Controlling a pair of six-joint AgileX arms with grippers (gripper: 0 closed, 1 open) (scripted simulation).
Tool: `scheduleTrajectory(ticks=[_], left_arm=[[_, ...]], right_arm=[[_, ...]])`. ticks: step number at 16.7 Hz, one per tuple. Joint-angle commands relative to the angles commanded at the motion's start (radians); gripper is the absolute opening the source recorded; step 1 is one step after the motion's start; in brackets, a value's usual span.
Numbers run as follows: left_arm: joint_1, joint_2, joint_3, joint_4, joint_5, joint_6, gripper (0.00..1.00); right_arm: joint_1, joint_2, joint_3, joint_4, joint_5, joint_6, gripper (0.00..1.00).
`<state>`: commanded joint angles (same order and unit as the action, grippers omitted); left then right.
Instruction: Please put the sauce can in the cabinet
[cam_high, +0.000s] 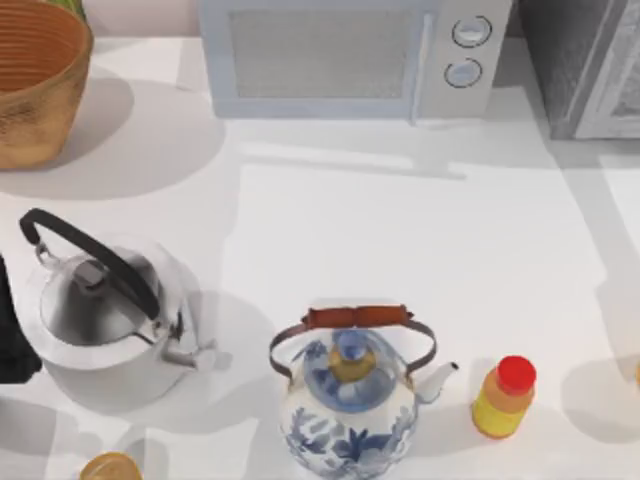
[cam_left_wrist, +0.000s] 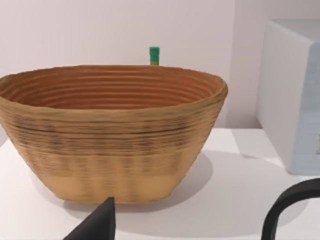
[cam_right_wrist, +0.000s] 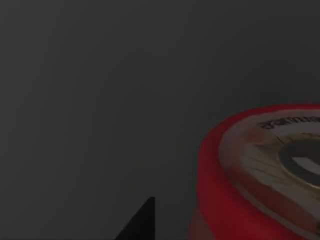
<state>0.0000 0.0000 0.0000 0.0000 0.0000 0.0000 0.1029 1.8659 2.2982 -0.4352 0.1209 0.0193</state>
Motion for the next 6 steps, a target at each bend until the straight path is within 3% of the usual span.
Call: scheduleTrajectory(ticks=[6], left_arm=[[0.0, 0.0, 0.0, 0.0, 0.0, 0.0, 1.0]], right_arm=[[0.0, 0.0, 0.0, 0.0, 0.0, 0.0, 1.0]])
